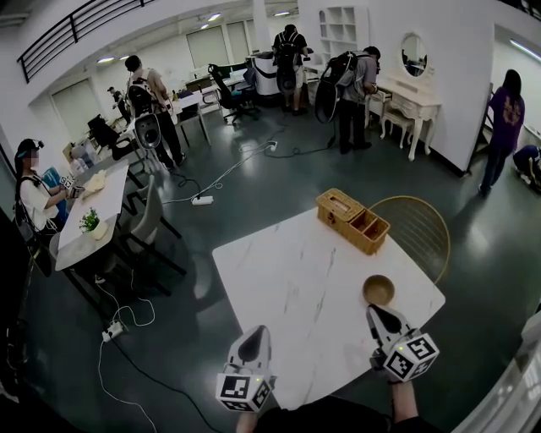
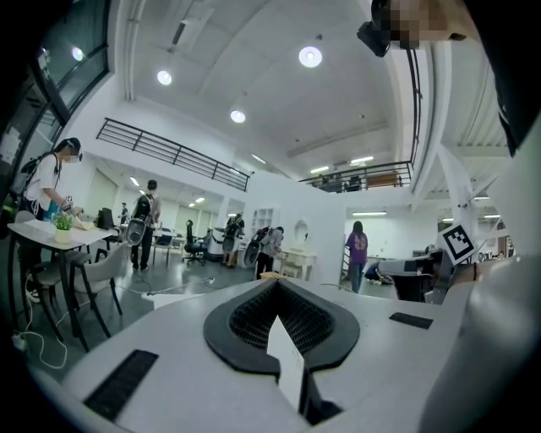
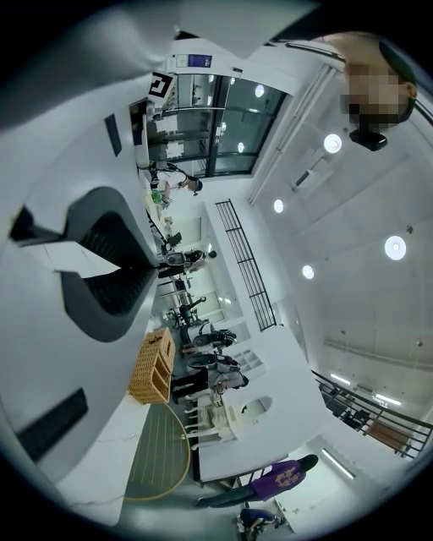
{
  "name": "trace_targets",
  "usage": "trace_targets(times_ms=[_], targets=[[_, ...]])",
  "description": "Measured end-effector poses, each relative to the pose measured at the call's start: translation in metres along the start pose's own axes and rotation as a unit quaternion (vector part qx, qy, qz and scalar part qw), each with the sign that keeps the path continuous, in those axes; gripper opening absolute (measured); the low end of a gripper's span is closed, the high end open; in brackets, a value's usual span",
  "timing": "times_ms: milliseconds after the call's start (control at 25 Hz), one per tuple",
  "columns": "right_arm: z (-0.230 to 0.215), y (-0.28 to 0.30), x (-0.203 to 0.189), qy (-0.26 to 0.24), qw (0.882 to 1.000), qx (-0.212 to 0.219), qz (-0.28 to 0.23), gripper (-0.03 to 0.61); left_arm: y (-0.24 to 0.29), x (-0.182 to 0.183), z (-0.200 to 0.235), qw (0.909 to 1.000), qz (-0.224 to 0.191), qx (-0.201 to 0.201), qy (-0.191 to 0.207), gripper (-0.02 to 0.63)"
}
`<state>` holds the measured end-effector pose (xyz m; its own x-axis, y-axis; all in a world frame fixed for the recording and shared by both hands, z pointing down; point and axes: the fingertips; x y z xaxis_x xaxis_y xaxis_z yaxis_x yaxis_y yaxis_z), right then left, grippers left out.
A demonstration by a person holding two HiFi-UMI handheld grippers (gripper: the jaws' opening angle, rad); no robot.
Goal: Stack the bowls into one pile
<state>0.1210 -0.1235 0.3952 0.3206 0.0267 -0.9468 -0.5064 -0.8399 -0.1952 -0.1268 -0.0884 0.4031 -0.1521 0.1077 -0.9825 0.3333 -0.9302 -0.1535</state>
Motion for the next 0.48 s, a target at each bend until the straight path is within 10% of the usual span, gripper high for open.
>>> trace_targets(times_ms=[480], targets=[[-0.0085, 0.0020, -0.0008, 0.002, 1.000, -0.006, -0.007, 0.014, 0.0052, -0.0030, 0.0031, 1.0000, -0.003, 0.001, 0.001, 0.014]])
Point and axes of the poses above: the fingertips, and each gripper's own axes: y forward along the fingers, z to its left, x out of its top, and after that the axes turned 13 degrees about -z, right-handed
